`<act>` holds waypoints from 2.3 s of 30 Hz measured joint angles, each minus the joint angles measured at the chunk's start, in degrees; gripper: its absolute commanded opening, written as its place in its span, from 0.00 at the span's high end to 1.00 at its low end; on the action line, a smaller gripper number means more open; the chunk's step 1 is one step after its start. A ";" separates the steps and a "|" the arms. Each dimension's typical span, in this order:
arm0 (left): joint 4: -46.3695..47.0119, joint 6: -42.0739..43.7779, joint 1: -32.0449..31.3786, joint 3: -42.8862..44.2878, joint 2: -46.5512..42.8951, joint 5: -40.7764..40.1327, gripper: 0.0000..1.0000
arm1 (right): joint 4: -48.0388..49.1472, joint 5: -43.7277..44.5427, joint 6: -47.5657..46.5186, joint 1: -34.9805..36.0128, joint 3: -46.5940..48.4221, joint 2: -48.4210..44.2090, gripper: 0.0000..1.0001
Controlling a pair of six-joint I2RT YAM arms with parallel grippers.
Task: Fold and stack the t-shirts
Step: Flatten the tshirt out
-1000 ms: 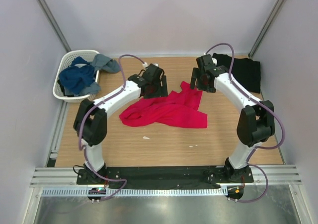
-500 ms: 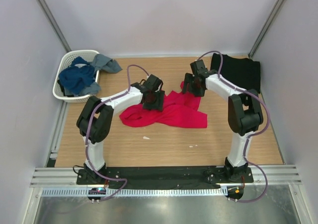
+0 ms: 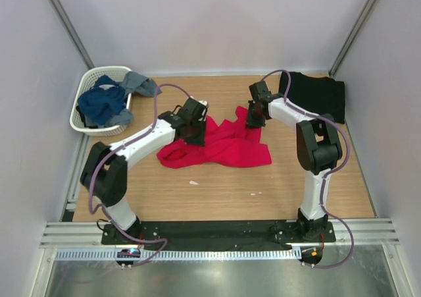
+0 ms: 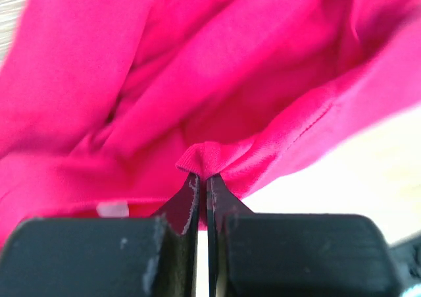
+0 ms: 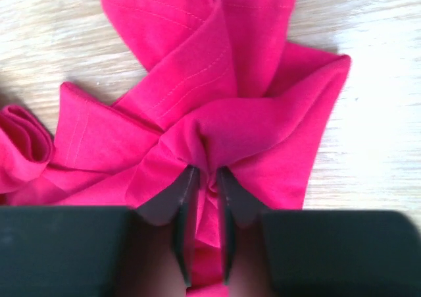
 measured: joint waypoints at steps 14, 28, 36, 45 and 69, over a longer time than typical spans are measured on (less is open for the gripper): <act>-10.25 -3.30 -5.55 -17.49 -30.64 3.96 0.95 | -0.81 6.58 2.23 -0.02 -5.38 -7.17 0.91; -21.84 -13.40 -6.49 -19.52 -33.11 -1.97 0.09 | -2.71 13.05 2.71 -5.18 -13.94 -17.49 0.66; -16.55 -12.96 -0.61 1.53 -13.53 -8.13 0.19 | -6.82 12.85 -0.22 -4.90 -12.68 -20.06 0.47; -8.50 -5.44 -6.03 7.19 -0.87 0.76 0.31 | -11.50 7.30 -1.53 -4.22 -16.33 -31.12 0.50; -10.58 -13.55 -13.64 7.74 11.89 -5.31 0.53 | -4.92 -2.45 -1.22 1.07 -25.22 -18.38 0.62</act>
